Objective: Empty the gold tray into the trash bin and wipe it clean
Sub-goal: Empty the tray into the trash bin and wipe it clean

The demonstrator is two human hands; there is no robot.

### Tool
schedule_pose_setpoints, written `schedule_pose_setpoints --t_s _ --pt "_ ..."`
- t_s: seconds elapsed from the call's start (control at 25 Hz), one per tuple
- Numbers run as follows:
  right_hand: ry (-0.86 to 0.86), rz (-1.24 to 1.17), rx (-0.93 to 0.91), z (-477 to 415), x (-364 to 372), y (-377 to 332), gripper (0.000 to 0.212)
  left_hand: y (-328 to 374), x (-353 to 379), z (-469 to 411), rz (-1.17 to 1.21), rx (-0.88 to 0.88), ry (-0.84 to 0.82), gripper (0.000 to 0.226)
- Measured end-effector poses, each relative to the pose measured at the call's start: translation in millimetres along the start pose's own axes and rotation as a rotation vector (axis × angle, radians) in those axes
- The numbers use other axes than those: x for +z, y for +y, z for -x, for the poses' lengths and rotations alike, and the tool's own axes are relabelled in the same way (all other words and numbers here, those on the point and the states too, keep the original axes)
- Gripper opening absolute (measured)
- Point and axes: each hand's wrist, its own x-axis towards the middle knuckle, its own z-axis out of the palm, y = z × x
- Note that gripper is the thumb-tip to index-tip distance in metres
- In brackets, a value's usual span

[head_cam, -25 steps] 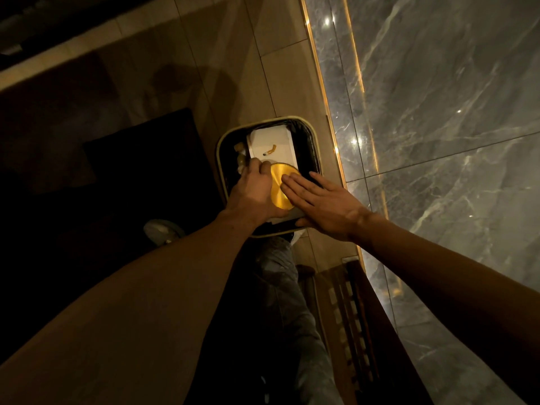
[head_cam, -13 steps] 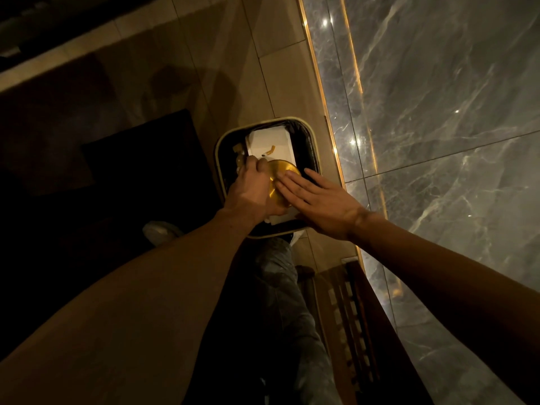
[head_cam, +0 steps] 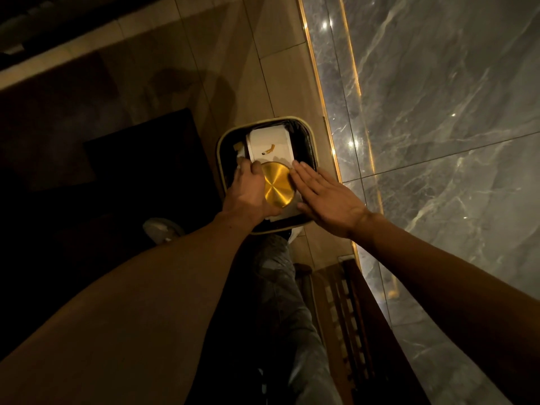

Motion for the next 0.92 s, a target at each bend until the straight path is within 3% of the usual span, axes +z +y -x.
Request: schedule_pose_setpoints --t_s 0.16,0.32,0.44,0.76,0.92 --pt "0.043 -0.445 0.199 10 -21 -20 0.064 4 -9 20 0.038 -0.054 0.011 0.114" --pt "0.121 -0.765 0.251 15 -42 -42 0.050 14 -24 44 0.131 -0.066 0.028 0.112" --pt "0.194 -0.815 0.243 27 -60 -57 0.027 21 -36 60 0.162 -0.019 0.055 0.109" --pt "0.386 -1.048 0.441 63 -99 -70 0.038 36 -79 101 0.552 0.034 -0.012 0.114" --pt "0.482 -1.093 0.430 83 -126 -81 0.027 50 -95 120 0.839 -0.051 -0.082 0.082"
